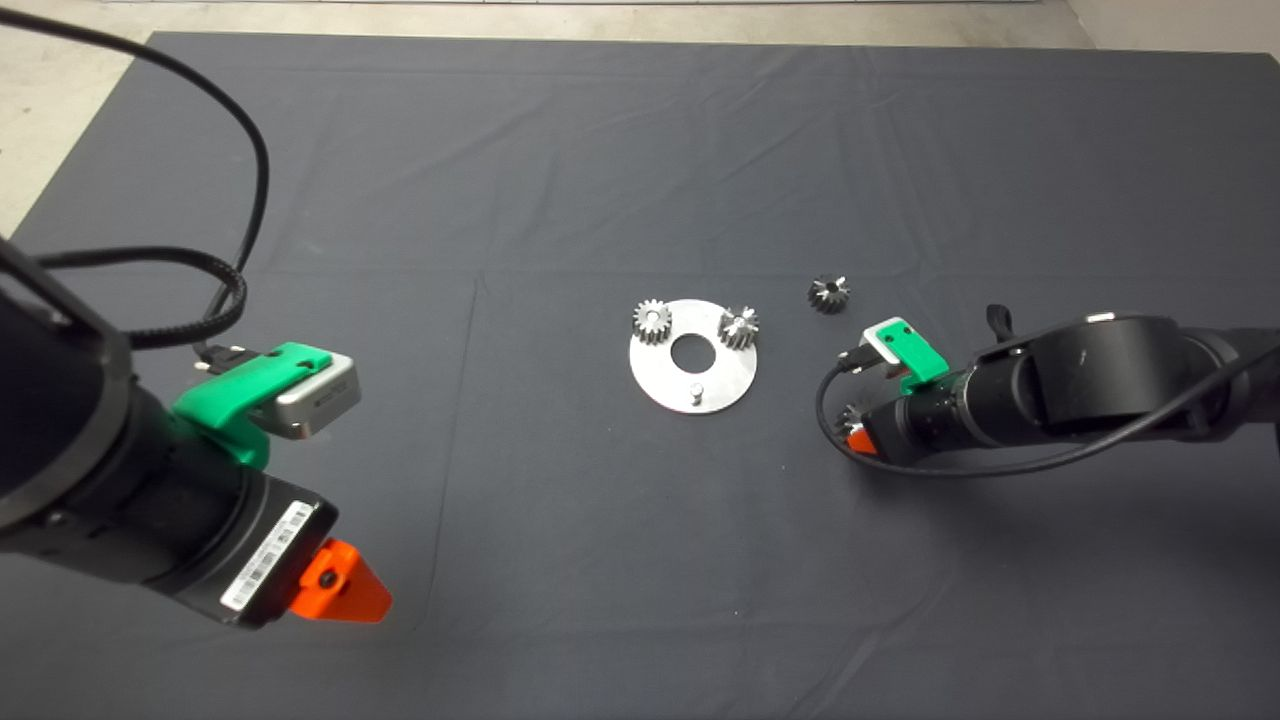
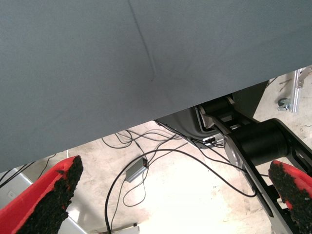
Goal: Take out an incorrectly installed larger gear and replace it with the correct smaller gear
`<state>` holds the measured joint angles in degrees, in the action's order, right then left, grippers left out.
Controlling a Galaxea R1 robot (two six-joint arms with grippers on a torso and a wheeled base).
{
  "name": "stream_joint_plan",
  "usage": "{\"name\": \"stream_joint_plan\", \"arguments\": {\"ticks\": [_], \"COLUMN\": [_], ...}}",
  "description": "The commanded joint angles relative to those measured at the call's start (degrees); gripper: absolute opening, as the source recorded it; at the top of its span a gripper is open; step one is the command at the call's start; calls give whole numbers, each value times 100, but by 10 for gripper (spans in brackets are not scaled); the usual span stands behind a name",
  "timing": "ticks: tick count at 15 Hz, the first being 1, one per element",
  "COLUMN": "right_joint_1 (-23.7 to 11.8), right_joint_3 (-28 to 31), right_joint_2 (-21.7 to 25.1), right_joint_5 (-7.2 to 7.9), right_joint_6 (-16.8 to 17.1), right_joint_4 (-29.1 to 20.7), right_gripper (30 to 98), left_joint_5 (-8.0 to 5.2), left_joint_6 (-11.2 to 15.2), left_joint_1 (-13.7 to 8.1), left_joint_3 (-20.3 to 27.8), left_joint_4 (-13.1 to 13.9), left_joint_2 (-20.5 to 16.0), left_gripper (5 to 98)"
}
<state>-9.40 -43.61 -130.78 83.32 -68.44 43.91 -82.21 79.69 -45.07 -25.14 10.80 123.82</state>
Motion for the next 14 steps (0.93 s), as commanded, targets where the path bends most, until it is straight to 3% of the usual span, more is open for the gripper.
{"name": "stream_joint_plan", "arguments": {"ticks": [1, 4, 5, 7, 8, 14], "right_joint_1": [-293, -765, -888, -1108, -1161, -1192], "right_joint_3": [73, 301, 345, 293, 184, -1088], "right_joint_2": [39, 39, 39, 21, -18, -656], "right_joint_5": [8, 9, 9, 9, 9, -5], "right_joint_6": [-3, -3, -20, -20, -3, 32], "right_joint_4": [119, -277, -348, -357, -357, -348], "right_gripper": [552, 585, 624, 632, 672, 730], "left_joint_5": [-5, -5, -5, -5, -5, -2], "left_joint_6": [29, 29, 29, 29, 29, 20], "left_joint_1": [-55, -55, -55, -55, -55, -55], "left_joint_3": [10, 10, 10, 2, 10, 10], "left_joint_4": [-15, -9, -12, -8, -17, -17], "left_joint_2": [7, 7, 7, 7, 2, 16], "left_gripper": [978, 978, 978, 978, 978, 978]}}
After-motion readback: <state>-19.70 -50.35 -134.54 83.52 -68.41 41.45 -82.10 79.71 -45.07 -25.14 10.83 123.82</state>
